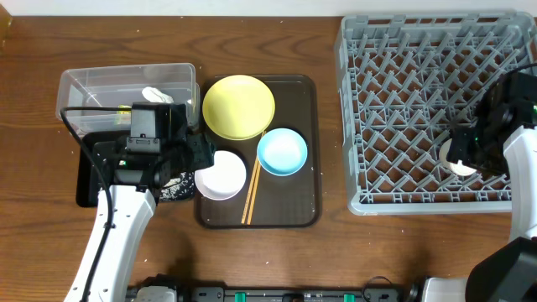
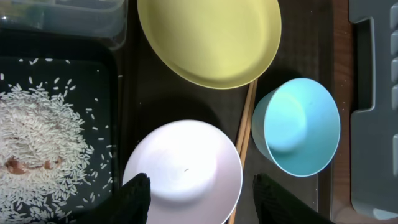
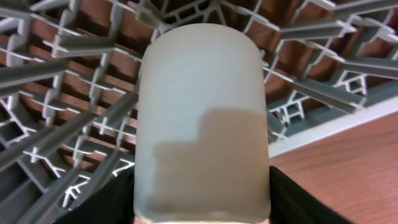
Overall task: Sort waste into correct bins and load items into the dishwasher rack
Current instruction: 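Place the white cup into the dish rack with right gripper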
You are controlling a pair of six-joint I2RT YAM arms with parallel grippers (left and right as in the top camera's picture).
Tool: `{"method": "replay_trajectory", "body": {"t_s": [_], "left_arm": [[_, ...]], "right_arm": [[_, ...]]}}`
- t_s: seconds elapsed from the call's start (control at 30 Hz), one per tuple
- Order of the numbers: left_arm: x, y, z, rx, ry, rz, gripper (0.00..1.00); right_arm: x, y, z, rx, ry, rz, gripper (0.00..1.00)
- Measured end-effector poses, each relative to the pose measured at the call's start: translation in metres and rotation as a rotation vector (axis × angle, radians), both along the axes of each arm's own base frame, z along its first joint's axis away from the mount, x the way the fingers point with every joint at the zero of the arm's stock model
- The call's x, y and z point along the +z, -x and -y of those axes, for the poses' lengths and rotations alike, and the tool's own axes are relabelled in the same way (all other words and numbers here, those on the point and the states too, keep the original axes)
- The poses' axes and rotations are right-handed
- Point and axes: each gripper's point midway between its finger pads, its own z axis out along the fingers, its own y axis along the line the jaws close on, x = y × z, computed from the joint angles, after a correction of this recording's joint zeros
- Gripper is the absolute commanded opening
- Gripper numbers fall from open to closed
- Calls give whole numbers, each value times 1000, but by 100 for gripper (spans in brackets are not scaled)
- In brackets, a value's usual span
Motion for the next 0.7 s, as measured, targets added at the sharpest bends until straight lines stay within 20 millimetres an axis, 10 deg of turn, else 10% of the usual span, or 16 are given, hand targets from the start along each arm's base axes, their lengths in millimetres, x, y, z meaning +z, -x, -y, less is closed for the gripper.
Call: {"method": "replay_trajectory", "body": {"t_s": [0.2,0.7], "left_arm": [[0,0,0,0,0,-1,56],[-3,5,0,0,-2,-25,56]], "right_arm": [[-6,-9,-13,22,-81,20,73],[-1,-23,-39,62,-233,99,79]]}}
